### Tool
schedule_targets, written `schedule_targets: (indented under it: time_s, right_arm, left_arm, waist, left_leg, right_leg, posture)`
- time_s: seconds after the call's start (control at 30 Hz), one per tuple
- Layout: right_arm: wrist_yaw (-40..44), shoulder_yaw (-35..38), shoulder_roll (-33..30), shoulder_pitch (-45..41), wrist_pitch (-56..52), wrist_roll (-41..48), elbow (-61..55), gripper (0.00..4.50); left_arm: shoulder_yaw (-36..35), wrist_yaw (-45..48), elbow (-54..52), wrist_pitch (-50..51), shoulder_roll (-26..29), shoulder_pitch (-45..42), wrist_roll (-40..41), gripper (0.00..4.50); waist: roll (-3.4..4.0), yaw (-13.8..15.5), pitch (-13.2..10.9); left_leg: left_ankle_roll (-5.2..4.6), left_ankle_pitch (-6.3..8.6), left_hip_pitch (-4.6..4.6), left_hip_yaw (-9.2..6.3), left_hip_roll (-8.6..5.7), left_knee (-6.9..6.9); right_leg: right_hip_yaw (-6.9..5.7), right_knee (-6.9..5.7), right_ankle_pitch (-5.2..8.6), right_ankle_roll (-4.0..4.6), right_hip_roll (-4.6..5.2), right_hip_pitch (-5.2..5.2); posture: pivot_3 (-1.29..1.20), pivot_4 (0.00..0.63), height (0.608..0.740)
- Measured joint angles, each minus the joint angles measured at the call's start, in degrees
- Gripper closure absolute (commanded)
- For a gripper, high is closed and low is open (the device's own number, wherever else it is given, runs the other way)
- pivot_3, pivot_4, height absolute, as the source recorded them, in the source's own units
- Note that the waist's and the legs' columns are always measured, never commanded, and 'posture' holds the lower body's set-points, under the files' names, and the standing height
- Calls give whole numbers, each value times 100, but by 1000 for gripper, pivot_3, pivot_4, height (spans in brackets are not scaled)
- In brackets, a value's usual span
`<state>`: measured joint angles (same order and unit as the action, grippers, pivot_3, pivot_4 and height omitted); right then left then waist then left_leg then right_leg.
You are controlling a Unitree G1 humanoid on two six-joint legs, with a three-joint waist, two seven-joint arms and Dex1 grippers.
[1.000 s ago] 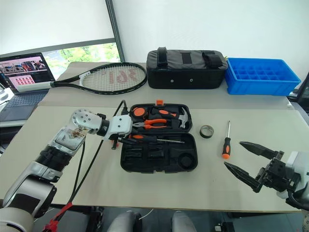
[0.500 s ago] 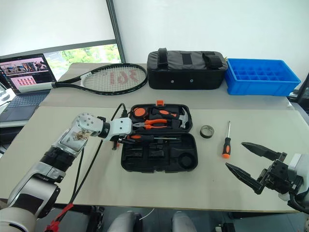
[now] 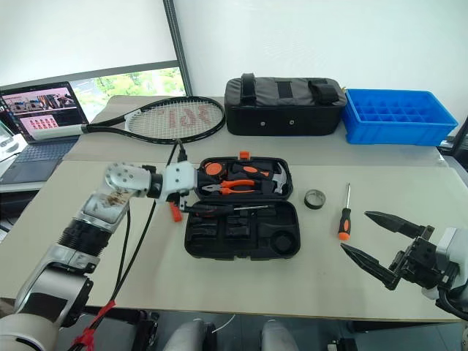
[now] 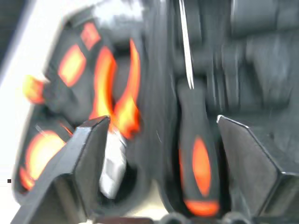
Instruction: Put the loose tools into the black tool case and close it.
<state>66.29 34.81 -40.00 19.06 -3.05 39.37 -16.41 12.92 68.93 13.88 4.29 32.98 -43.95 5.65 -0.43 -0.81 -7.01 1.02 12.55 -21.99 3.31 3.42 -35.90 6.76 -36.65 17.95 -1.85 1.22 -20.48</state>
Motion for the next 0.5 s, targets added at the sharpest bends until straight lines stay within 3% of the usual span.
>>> schedule_targets:
  time_s: [0.03,0.07,0.13,0.37,0.5]
  right_arm:
    - [-3,0,0,-1,0,-3,2,0]
    - [-7,-2,0,-12,0,-11,4,0]
    - [-16,-21,0,-55,1,-38,4,0]
    - [-25,-55,1,-81,2,-99,7,0]
    - [-28,-54,3,-62,3,-104,6,0]
  left_arm:
    - [-177,-9,-78,164,-123,-56,225,615]
    - [-305,-47,-100,249,-314,-101,399,1147]
    - [-303,-93,-58,307,-574,-106,522,1714]
    - [-41,-249,1228,-72,-1284,27,327,4368]
    - [-51,-320,2370,-643,-1585,17,207,4368]
  waist:
    - [1,2,1]
    - [2,3,2]
    - [4,12,3]
    - [1,-19,1]
    - [0,-14,0]
  left_leg:
    - [0,0,1,-1,-2,-1]
    - [0,0,2,-2,-4,-3]
    - [0,0,4,-5,-10,-6]
    - [-5,-3,1,-38,-34,-5]
    - [-7,-4,-5,-52,-44,-4]
  right_leg:
    - [0,-1,0,-1,0,3]
    - [1,0,1,-3,2,11]
    - [3,0,7,-13,4,19]
    - [12,-3,7,-12,4,12]
    - [18,0,7,-13,5,13]
  posture:
    - [0,150,707]
    - [0,150,707]
    - [0,150,707]
    - [0,150,707]
    - [0,150,707]
